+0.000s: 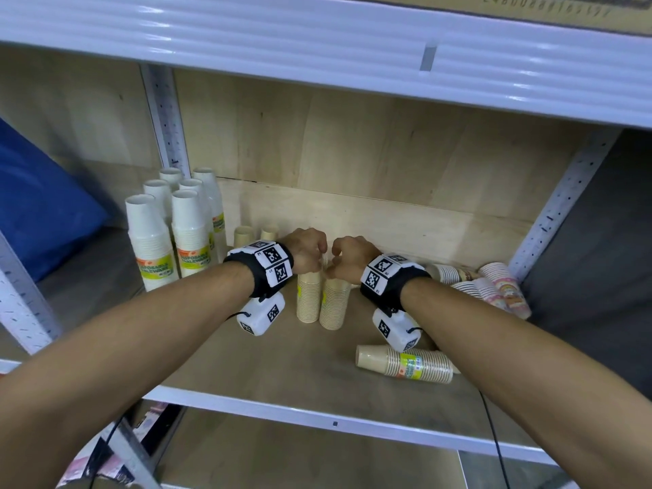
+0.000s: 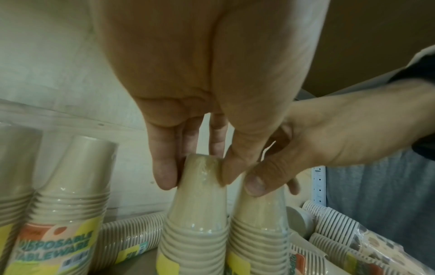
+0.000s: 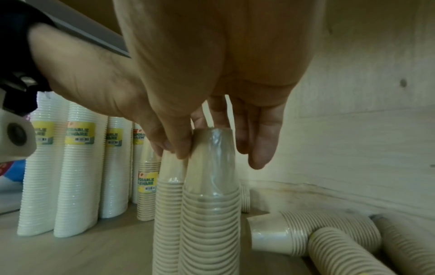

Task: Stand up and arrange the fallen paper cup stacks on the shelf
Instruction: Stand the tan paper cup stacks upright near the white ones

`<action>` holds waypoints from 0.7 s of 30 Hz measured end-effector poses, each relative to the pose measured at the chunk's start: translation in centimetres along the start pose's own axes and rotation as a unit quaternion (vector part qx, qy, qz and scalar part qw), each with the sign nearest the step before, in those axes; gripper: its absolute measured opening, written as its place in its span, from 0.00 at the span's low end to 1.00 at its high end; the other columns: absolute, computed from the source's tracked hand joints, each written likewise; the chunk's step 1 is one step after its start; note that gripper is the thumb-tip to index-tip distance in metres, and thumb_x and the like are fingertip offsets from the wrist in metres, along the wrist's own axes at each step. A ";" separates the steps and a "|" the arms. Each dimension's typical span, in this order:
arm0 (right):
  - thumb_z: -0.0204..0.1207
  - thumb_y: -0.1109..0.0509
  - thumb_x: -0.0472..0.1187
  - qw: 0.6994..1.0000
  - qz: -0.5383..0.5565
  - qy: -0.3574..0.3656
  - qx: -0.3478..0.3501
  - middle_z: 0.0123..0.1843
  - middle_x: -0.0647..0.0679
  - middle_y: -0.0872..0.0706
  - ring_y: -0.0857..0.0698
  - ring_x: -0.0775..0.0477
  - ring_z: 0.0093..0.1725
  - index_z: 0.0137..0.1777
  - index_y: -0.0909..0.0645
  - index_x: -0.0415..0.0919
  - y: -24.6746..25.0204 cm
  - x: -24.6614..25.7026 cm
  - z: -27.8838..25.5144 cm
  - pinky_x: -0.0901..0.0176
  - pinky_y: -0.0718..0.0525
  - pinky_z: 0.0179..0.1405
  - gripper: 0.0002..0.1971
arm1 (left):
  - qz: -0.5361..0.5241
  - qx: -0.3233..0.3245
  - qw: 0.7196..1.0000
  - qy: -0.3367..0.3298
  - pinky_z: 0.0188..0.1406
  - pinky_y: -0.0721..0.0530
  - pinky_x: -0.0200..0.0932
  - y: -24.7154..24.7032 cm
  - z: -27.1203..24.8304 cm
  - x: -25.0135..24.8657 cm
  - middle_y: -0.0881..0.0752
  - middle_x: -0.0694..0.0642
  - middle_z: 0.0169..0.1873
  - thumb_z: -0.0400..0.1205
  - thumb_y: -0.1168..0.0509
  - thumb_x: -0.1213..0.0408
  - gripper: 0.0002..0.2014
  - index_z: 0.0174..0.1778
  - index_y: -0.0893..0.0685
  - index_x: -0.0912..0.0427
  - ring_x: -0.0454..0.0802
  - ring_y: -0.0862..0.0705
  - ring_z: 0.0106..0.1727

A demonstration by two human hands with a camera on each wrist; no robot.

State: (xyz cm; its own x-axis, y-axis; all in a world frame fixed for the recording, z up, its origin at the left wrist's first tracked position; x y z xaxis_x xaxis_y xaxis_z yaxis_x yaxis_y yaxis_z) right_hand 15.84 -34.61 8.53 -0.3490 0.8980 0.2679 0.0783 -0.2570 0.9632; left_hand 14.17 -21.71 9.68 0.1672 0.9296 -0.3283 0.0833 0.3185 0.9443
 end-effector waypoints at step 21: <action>0.75 0.29 0.37 0.999 -0.040 0.005 0.030 0.50 0.40 0.14 0.15 0.40 0.49 0.50 0.16 0.36 0.5 0.9 -0.1 0.62 0.25 0.34 0.07 | -0.049 -0.022 0.998 0.013 0.50 0.22 0.43 0.1 0.4 1.7 0.16 0.55 0.60 0.77 0.26 0.54 0.20 0.64 0.15 0.58 0.53 0.18 0.59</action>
State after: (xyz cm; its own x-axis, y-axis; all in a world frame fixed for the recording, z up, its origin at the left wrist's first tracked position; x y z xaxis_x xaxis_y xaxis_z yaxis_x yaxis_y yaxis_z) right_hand 15.49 -33.98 9.22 -0.3661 0.9107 0.1911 0.1056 -0.1634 0.9809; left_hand 14.82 -20.15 9.15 0.1345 0.8979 -0.4191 0.0547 0.4155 0.9079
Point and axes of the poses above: each hand's wrist, its own z-axis towards the middle knuckle, its own y-axis out of the back of the hand, x = y × z, the point moved 3 cm from there along z, towards the middle knuckle
